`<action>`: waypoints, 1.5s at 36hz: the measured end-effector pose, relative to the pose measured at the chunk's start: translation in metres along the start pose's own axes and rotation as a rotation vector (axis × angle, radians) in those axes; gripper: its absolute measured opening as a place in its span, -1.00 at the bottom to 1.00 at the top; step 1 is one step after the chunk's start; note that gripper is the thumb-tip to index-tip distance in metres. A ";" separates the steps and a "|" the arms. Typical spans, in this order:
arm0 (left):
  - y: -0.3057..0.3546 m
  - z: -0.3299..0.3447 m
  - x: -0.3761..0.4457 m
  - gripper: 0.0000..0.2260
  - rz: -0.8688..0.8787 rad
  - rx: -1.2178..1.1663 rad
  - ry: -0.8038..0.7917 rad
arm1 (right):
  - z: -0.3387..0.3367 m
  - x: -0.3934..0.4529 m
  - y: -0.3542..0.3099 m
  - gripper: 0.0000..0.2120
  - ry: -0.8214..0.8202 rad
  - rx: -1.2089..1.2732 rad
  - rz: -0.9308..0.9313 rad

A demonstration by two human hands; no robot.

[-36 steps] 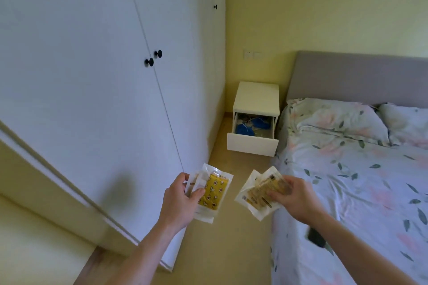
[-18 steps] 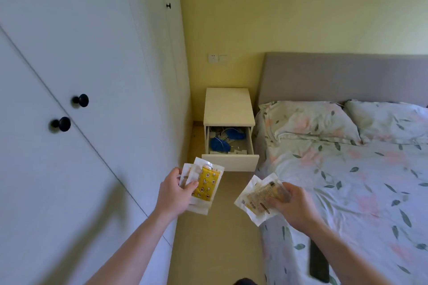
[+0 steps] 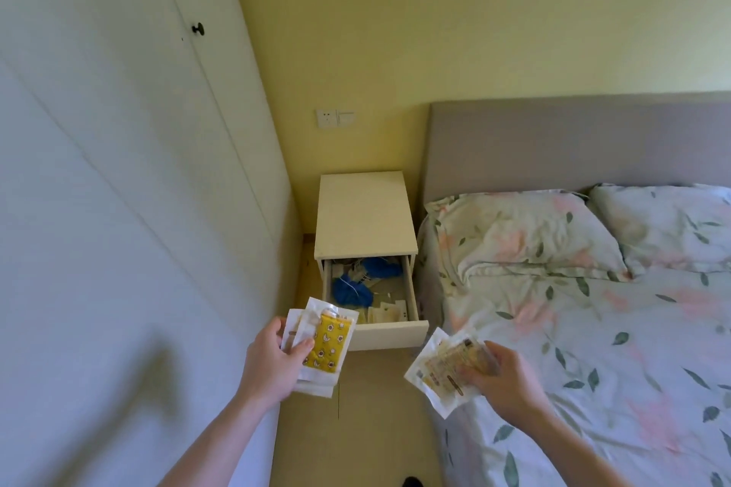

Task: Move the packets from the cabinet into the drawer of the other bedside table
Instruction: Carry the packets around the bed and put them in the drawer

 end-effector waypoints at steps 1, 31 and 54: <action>0.002 0.000 0.009 -0.74 -0.011 -0.006 0.007 | -0.004 0.015 -0.004 -0.90 -0.012 -0.016 -0.001; -0.065 0.012 0.350 -0.78 -0.335 0.042 -0.202 | 0.051 0.431 -0.008 -0.87 -0.138 -0.108 0.327; -0.209 0.121 0.476 -0.76 -0.547 -0.033 -0.194 | 0.183 0.630 0.158 -0.77 -0.493 -0.527 0.381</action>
Point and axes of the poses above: each hand's wrist, its own x-axis towards the middle knuckle, its own z-axis out of the palm, y = z × x, the point moved 8 cm from there along x, towards the middle knuckle, and after that the axes turned 10 degrees about -y, right-handed, at the moved point
